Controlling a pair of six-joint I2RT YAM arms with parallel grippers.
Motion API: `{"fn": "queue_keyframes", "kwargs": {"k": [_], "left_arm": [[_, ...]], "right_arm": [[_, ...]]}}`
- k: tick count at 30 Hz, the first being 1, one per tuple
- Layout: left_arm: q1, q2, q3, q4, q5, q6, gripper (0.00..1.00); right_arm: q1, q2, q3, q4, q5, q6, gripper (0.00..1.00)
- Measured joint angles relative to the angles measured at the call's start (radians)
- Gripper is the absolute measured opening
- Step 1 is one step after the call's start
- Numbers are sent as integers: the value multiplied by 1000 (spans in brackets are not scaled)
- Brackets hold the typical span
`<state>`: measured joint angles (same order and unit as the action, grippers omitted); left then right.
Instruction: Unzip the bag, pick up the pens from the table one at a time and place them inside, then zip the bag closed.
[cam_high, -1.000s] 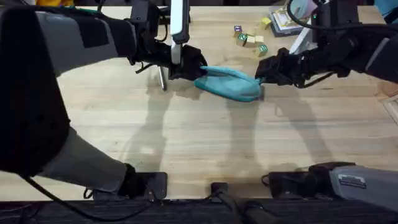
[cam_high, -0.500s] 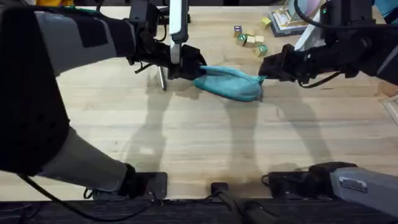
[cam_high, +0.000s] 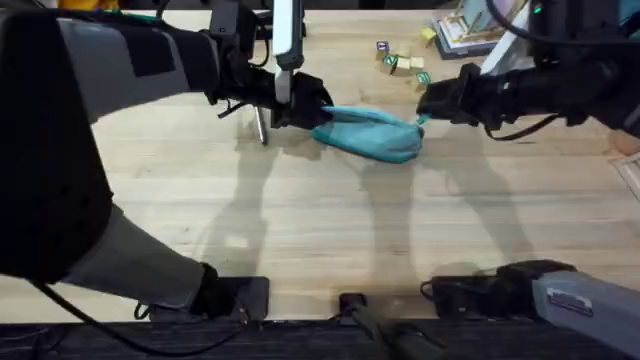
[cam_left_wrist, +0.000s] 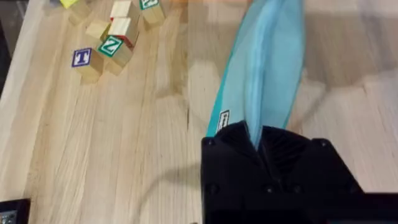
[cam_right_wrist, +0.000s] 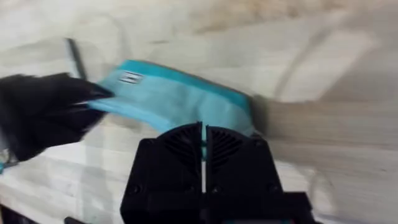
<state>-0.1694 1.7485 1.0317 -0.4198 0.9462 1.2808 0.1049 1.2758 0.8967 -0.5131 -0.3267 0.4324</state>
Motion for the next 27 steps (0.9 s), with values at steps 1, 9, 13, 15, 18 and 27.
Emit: {"fn": "queue_keyframes", "kwargs": {"k": [1,9,13,15,18,27], "left_arm": [[-2,0,0,0,0,0,42],[-2,0,0,0,1,0,42],[-2,0,0,0,1,0,42],[-2,0,0,0,1,0,42],[-2,0,0,0,1,0,42],[-2,0,0,0,2,0,42]], "right_arm": [[2,-16,0,-1,-6,0,34],[14,-76,0,1,-21,0,31],[60,-78,0,9,-23,0,31],[89,-78,0,13,-22,0,31],[128,-78,0,25,-21,0,33],[223,-30,0,195,-19,37,33]]}}
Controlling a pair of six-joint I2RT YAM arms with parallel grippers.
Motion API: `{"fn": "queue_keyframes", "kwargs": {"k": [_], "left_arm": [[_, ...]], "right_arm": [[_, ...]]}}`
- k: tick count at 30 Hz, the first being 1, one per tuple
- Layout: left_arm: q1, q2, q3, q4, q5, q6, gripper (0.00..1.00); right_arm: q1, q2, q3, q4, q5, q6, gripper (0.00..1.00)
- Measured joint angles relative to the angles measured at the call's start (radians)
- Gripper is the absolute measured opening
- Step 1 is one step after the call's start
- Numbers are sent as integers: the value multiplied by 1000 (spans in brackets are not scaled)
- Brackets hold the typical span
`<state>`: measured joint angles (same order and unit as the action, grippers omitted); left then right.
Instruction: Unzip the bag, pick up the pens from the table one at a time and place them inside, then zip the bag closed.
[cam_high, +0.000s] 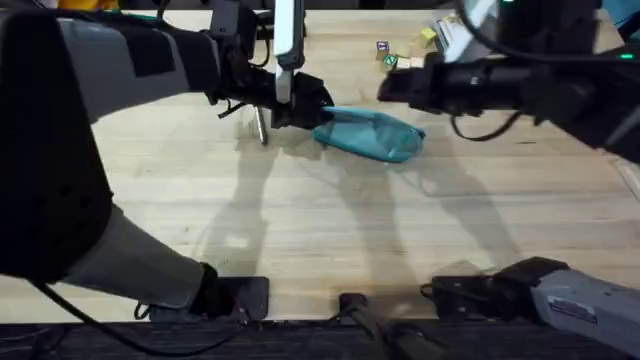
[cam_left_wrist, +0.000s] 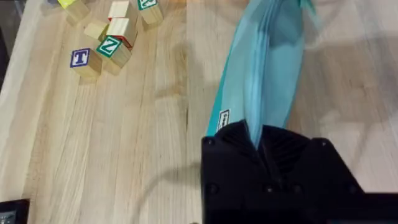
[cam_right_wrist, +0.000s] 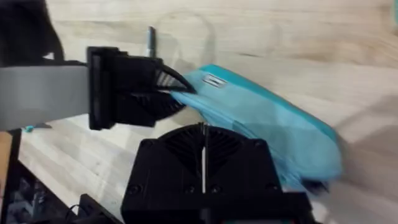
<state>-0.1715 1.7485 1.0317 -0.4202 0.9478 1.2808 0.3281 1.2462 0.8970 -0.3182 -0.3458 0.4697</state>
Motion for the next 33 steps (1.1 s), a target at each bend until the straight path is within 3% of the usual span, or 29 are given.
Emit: {"fn": "queue_keyframes", "kwargs": {"k": [7,13,31,32,33], "left_arm": [[0,0,0,0,0,0,42],[0,0,0,0,0,0,42],[0,0,0,0,0,0,42],[0,0,0,0,0,0,42],[0,0,0,0,0,0,42]], "right_arm": [[87,97,0,178,-3,59,31],[102,78,0,198,-7,74,31],[102,-356,0,-165,212,37,32],[102,-381,0,-189,223,36,62],[102,-402,0,-212,230,35,181]]}}
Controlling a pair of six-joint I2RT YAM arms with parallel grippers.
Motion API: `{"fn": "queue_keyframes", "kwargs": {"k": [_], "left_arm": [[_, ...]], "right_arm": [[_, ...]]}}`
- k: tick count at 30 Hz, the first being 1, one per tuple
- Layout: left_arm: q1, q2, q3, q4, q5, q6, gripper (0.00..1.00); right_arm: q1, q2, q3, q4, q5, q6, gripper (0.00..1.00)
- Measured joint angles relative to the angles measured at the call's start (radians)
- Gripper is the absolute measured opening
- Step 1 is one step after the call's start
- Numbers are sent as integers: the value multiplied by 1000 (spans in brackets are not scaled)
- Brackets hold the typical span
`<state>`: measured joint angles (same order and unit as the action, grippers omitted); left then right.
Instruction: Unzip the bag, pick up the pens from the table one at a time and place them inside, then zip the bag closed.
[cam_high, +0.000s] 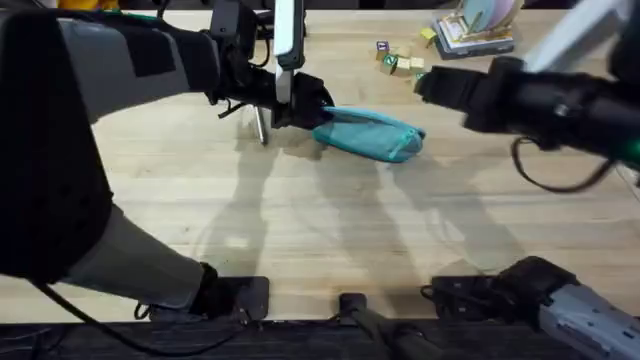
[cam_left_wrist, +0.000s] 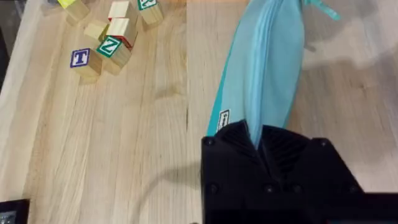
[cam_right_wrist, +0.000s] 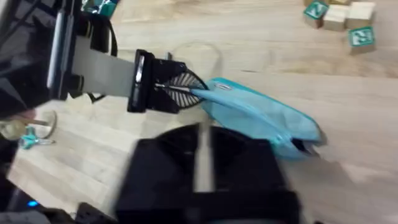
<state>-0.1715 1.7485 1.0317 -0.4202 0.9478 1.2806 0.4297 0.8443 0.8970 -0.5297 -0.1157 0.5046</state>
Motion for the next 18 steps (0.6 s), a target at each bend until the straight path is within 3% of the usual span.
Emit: {"fn": "queue_keyframes", "kwargs": {"k": [5,6,15,18], "left_arm": [[0,0,0,0,0,0,42],[0,0,0,0,0,0,42],[0,0,0,0,0,0,42],[0,0,0,0,0,0,42]], "right_arm": [[0,-84,0,-94,23,-3,910],[0,-94,0,-108,28,-2,975],[0,-151,0,-215,50,63,997],[0,-151,0,-333,96,163,998]]}}
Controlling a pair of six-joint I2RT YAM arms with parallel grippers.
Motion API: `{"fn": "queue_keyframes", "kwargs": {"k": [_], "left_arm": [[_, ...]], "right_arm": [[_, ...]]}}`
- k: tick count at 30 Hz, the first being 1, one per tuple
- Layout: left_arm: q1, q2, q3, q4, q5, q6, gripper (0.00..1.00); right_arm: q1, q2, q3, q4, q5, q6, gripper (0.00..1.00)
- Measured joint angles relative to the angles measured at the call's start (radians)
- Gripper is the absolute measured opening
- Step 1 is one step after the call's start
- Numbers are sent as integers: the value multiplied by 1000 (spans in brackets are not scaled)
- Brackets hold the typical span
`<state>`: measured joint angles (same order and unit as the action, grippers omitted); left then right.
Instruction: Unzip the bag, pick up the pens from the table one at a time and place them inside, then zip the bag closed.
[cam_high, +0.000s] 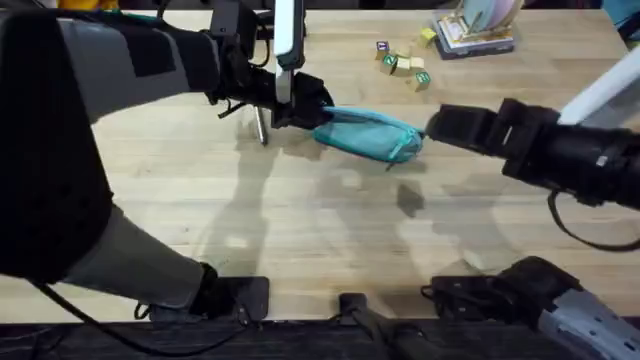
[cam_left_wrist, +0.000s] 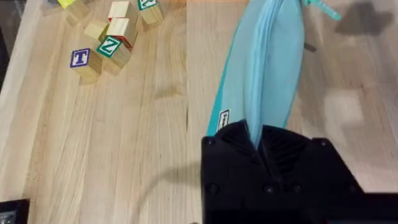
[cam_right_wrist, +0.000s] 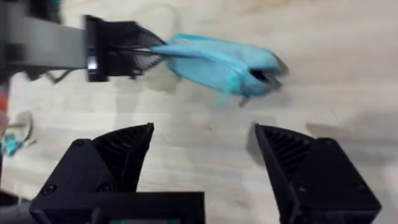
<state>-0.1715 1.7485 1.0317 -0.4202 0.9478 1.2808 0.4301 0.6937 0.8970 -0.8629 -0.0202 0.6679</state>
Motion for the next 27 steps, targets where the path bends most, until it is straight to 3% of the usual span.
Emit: {"fn": "queue_keyframes", "kwargs": {"k": [7,27], "left_arm": [[0,0,0,0,0,0,42],[0,0,0,0,0,0,42]], "right_arm": [[0,0,0,-65,65,134,998],[0,9,0,-58,65,299,998]]}}
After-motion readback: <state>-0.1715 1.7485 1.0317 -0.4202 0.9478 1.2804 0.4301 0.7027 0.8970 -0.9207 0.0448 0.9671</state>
